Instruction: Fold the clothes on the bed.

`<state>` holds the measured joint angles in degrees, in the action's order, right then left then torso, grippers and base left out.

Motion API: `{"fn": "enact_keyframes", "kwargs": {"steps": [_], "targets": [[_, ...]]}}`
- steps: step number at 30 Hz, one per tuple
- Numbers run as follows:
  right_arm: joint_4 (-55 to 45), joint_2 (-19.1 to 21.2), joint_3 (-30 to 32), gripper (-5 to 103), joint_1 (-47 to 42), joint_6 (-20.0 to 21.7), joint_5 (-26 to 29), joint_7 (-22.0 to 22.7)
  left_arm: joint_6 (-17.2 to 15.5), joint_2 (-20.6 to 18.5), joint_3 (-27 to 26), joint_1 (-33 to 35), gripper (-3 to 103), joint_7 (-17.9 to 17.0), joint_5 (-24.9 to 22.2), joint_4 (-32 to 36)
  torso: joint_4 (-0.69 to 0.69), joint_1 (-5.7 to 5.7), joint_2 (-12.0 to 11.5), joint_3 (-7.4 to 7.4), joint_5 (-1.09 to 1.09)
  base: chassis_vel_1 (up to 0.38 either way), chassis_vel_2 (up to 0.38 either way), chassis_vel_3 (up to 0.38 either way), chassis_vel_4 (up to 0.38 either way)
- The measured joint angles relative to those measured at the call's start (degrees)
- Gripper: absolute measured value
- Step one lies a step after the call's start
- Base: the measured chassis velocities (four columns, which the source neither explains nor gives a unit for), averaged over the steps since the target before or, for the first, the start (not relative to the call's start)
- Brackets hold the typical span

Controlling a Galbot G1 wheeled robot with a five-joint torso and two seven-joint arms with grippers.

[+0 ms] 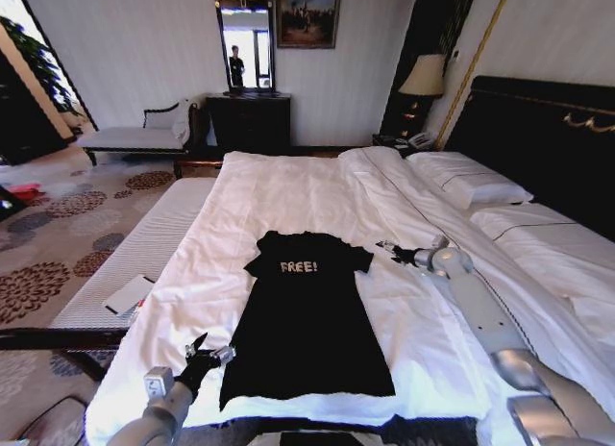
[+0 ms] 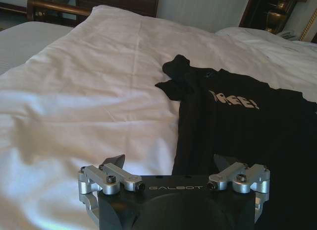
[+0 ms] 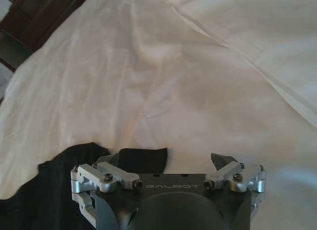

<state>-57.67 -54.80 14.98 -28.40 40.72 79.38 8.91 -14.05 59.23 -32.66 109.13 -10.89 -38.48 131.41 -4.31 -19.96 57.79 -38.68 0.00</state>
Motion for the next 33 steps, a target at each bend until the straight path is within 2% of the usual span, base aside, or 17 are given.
{"fn": "enact_keyframes", "kwargs": {"steps": [7,26,30,31,32,33], "targets": [[4.43,-2.45,-1.44,100,3.28,-0.18,-2.26,-1.27,-0.1,0.12,0.25,-0.07,100,0.14,0.11,-0.54,0.0,0.0,0.0,0.0,0.0,0.0,0.0,0.0,0.0],[5.21,-6.35,-1.28,100,3.75,0.3,-5.66,-2.19,-0.22,0.5,0.38,0.41,100,0.19,-0.04,-0.7,0.0,0.0,0.01,0.01,-0.01,0.0,0.0,0.0,0.0],[5.78,-7.39,-0.82,101,3.45,0.23,-6.03,-2.28,-0.81,0.72,0.08,0.09,100,-0.65,-3.76,-0.59,0.0,0.0,0.01,0.0,0.0,0.0,0.0,0.0,0.0],[6.05,-7.61,-0.64,92,3.33,0.09,-6.23,-2.42,-1.12,0.91,-0.23,-0.32,100,-1.34,-5.7,-0.56,0.01,0.0,0.0,0.0,0.0,0.0,0.0,0.0,0.0],[6.17,-7.61,-0.54,92,3.24,-0.03,-6.3,-2.52,-1.19,0.99,-0.42,-0.54,100,-1.55,-6.41,-0.58,0.01,0.0,0.0,0.0,0.0,0.0,0.0,0.0,0.0],[6.22,-7.58,-0.47,87,3.15,-0.13,-6.34,-2.63,-1.25,1.0,-0.54,-0.64,100,-1.69,-6.88,-0.59,-0.01,0.0,0.0,0.0,0.0,0.0,0.0,0.0,0.0]]}}
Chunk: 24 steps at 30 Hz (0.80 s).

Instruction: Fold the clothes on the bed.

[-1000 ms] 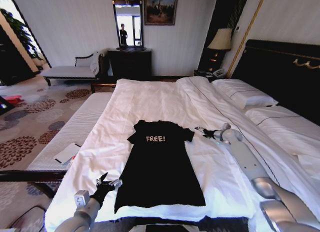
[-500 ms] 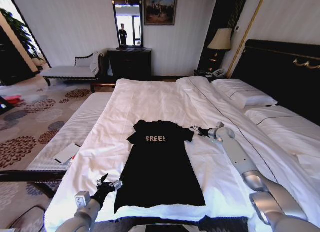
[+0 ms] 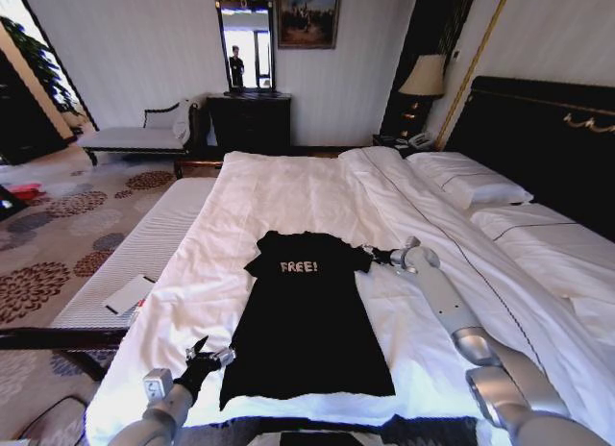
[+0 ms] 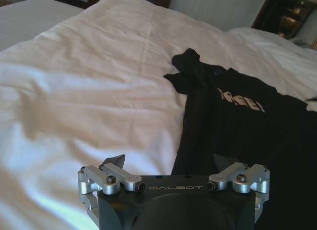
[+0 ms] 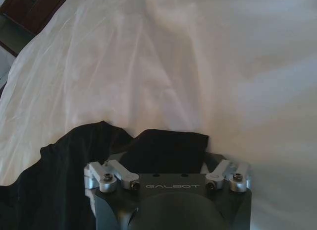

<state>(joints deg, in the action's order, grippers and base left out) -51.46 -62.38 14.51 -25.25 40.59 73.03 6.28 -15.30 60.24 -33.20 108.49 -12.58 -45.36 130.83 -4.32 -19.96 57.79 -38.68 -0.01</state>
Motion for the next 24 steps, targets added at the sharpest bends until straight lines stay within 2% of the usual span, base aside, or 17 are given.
{"fn": "enact_keyframes", "kwargs": {"steps": [1,2,5,7,11,13,16,18,19,20,22,24], "targets": [[0.02,0.1,0.09,82,-0.13,-0.17,-0.06,-0.1,-0.06,0.0,-0.09,-0.02,100,-0.06,-0.35,0.0,0.0,0.0,0.0,0.0,0.0,0.0,0.0,0.0,0.0],[0.02,0.1,0.09,82,-0.13,-0.17,-0.06,-0.1,-0.06,0.0,-0.09,-0.02,100,-0.06,-0.35,0.0,0.0,0.0,0.0,0.0,0.0,0.0,0.0,0.0,0.0],[-0.08,0.49,0.16,65,-0.46,-0.49,-0.09,-0.23,-0.09,0.05,0.02,0.03,100,-0.07,-0.29,0.0,0.01,0.0,0.0,0.0,0.02,0.0,0.0,0.0,0.0],[-0.15,0.7,0.16,65,-0.54,-0.57,-0.09,-0.28,-0.09,0.1,0.18,-0.03,100,-0.07,-0.22,-0.03,0.01,0.0,0.0,0.0,0.02,0.0,0.0,0.0,0.0],[-0.24,1.37,0.11,44,-0.59,-0.8,-0.1,-0.53,-0.09,0.28,0.28,-0.52,100,-0.24,-1.62,-0.13,0.01,0.0,0.0,0.0,0.01,0.0,0.0,0.0,0.0],[-0.22,1.49,0.1,44,-0.59,-0.85,-0.13,-0.62,-0.09,0.28,0.2,-0.54,100,-0.24,-1.74,-0.13,0.01,0.0,0.0,0.0,0.01,0.0,0.0,0.0,0.0],[-0.11,1.83,0.02,28,-0.59,-1.08,-0.3,-0.97,-0.07,0.18,0.05,-0.46,100,-0.2,-1.89,0.06,0.0,0.0,0.0,0.0,0.01,0.0,0.0,0.0,0.0],[-0.1,1.85,-0.03,28,-0.59,-1.19,-0.37,-1.02,-0.06,0.18,0.05,-0.43,100,-0.19,-1.89,0.19,0.0,0.0,0.0,0.0,0.01,0.0,0.0,0.0,0.0],[-0.09,1.85,-0.07,16,-0.59,-1.26,-0.44,-1.05,-0.05,0.18,0.06,-0.41,100,-0.17,-1.89,0.35,0.01,0.0,0.0,0.0,0.01,0.0,0.0,0.0,0.0],[-0.09,1.8,-0.09,12,-0.6,-1.39,-0.54,-1.07,-0.04,0.22,0.13,-0.42,100,-0.16,-1.89,0.48,0.02,0.0,0.0,0.0,0.01,0.0,0.0,0.0,0.0],[-0.09,1.73,-0.09,12,-0.65,-1.47,-0.66,-1.07,-0.03,0.24,0.21,-0.44,100,-0.16,-1.88,0.55,0.01,0.0,0.0,0.0,0.0,0.0,0.0,0.0,0.0],[-0.03,1.64,-0.14,2,-0.79,-1.68,-1.02,-1.08,-0.04,0.24,0.27,-0.47,100,-0.13,-1.85,0.6,0.01,0.0,0.0,0.0,0.0,0.0,0.0,0.0,0.0]]}}
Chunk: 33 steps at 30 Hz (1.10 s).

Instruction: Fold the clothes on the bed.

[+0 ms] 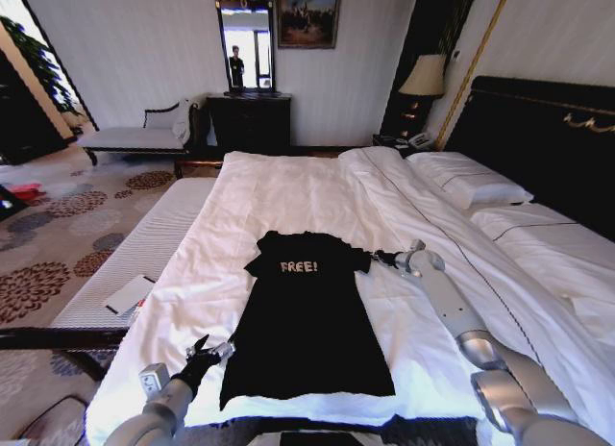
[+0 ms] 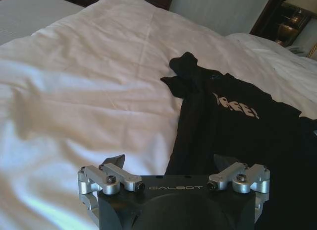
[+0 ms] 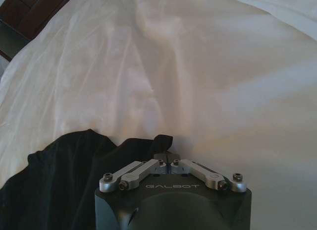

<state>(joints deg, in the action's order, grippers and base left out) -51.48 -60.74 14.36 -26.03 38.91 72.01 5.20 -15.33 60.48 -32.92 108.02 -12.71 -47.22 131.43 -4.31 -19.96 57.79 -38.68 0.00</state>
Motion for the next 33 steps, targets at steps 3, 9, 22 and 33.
{"fn": "enact_keyframes", "kwargs": {"steps": [3,9,22,33], "targets": [[0.12,-0.11,-0.1,1,-0.14,-0.42,-0.66,0.0,0.03,-0.02,-0.02,-0.04,100,0.01,0.0,0.05,0.0,0.0,0.0,0.0,0.0,0.0,0.0,0.0,0.0],[-0.17,0.09,-0.14,0,-0.21,-0.65,-0.76,0.01,0.05,-0.06,-0.06,-0.06,100,0.04,0.08,0.07,0.0,0.0,0.0,0.0,0.0,0.0,0.0,0.0,0.0],[-3.76,4.44,0.27,0,-1.53,-1.35,0.89,1.2,0.14,-0.12,0.22,-0.59,100,0.25,0.43,-0.04,-0.01,0.0,0.0,0.0,0.0,0.0,0.0,0.0,0.0],[-4.83,4.57,-0.24,0,-1.81,-1.51,0.73,1.01,0.25,0.05,0.05,-0.13,100,0.4,0.9,0.61,-0.01,0.0,0.0,0.0,0.0,0.0,0.0,0.0,0.0]]}}
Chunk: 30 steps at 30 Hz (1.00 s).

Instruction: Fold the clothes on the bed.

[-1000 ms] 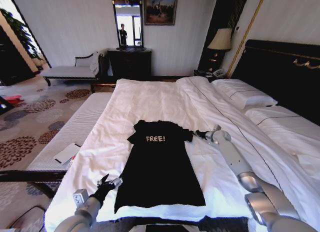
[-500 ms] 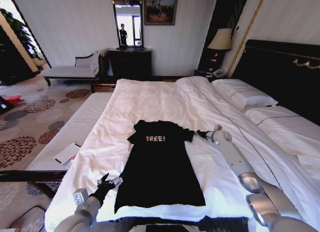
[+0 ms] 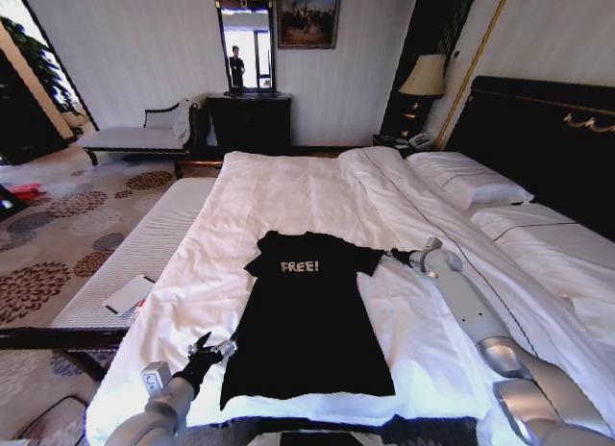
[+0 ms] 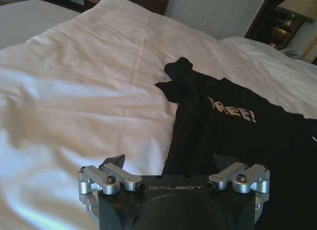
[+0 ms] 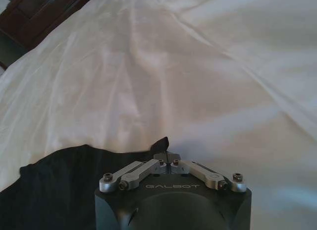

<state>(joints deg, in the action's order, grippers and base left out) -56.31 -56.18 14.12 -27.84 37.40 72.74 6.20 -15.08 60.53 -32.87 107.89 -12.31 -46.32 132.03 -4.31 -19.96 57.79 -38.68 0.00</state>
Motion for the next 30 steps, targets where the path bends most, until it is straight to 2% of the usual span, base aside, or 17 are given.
{"fn": "enact_keyframes", "kwargs": {"steps": [5,12,15,20,30], "targets": [[-4.96,-0.01,-0.14,0,-1.49,0.05,0.06,0.49,0.14,0.35,-0.23,0.57,100,0.34,0.37,-0.02,0.0,0.0,0.0,0.0,0.01,0.0,0.0,0.0,0.0],[-17.53,0.55,-0.61,0,-3.68,1.13,3.18,2.88,0.2,0.57,0.1,0.48,100,0.4,0.85,-0.26,-0.01,0.0,0.0,0.0,-0.02,0.0,0.0,0.0,0.0],[-22.17,-0.37,-2.08,0,-4.11,1.65,3.98,4.1,0.21,0.51,0.04,0.33,100,0.43,0.86,-0.35,-0.01,0.0,0.0,0.0,-0.01,0.0,0.0,0.0,0.0],[-23.32,-2.06,-3.79,0,-3.62,2.14,3.81,4.38,0.21,0.5,-0.06,0.39,100,0.45,0.86,-0.36,0.0,0.0,0.0,0.0,-0.01,0.0,0.0,0.0,0.0],[-18.54,-8.14,-6.96,0,-1.87,1.97,0.08,3.31,0.35,0.68,-0.97,1.22,100,0.93,0.92,-0.33,0.0,0.0,0.0,0.0,-0.01,0.0,0.0,0.0,0.0]]}}
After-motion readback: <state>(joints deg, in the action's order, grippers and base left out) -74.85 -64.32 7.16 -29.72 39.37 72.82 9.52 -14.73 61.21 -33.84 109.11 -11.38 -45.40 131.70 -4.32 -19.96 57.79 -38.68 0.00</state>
